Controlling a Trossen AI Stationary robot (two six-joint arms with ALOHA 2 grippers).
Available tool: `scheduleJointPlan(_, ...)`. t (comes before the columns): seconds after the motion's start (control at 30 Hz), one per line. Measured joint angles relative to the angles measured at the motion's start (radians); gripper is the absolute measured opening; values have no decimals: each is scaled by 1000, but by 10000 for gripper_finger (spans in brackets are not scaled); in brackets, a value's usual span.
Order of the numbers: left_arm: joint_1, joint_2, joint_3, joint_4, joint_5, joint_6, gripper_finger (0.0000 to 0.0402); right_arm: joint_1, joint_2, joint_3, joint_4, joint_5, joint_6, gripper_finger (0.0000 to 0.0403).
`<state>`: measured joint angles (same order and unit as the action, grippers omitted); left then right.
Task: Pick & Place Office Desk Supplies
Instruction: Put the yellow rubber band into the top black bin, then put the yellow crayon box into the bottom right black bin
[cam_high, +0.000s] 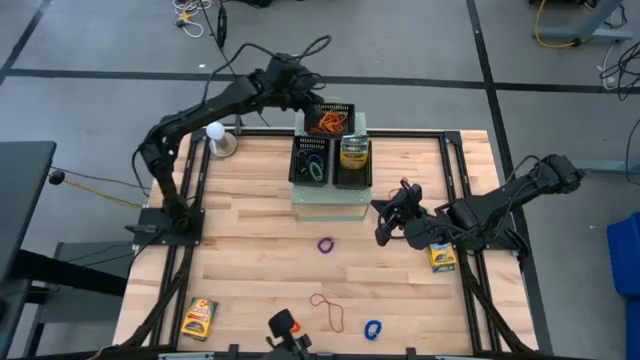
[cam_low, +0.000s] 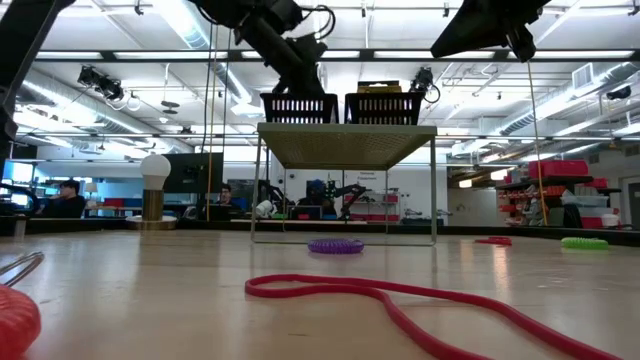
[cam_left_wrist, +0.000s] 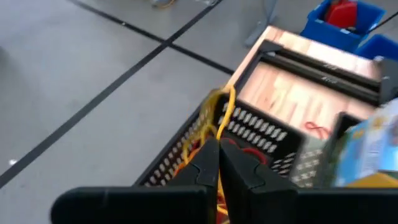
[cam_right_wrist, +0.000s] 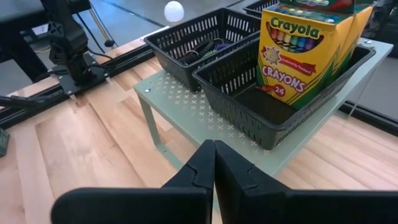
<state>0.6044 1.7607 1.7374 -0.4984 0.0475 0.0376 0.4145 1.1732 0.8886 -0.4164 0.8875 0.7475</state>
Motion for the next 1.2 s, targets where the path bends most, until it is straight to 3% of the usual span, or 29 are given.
scheduleJointPlan(0.2,-4,22,0,-45,-42,0,51,0,0,0,0,0,0,9)
scheduleJointPlan(0.47,-3,7,1,-153,-50,-20,130,0,0,0,0,0,-3,9)
scheduleJointPlan(0.67,-2,-53,1,-248,-40,-23,172,0,0,0,1,-2,-1,9)
scheduleJointPlan(0.77,-24,-112,2,-336,-22,-76,158,1,0,0,1,-16,30,9)
scheduleJointPlan(0.93,-174,-233,-48,-447,-112,-79,82,9,0,0,1,-28,32,9)
scheduleJointPlan(1.07,-342,-320,-164,-422,-141,-111,15,9,0,0,-1,-29,23,9)
scheduleJointPlan(1.2,-522,-408,-339,-328,-164,-247,8,10,0,0,-1,-30,22,9)
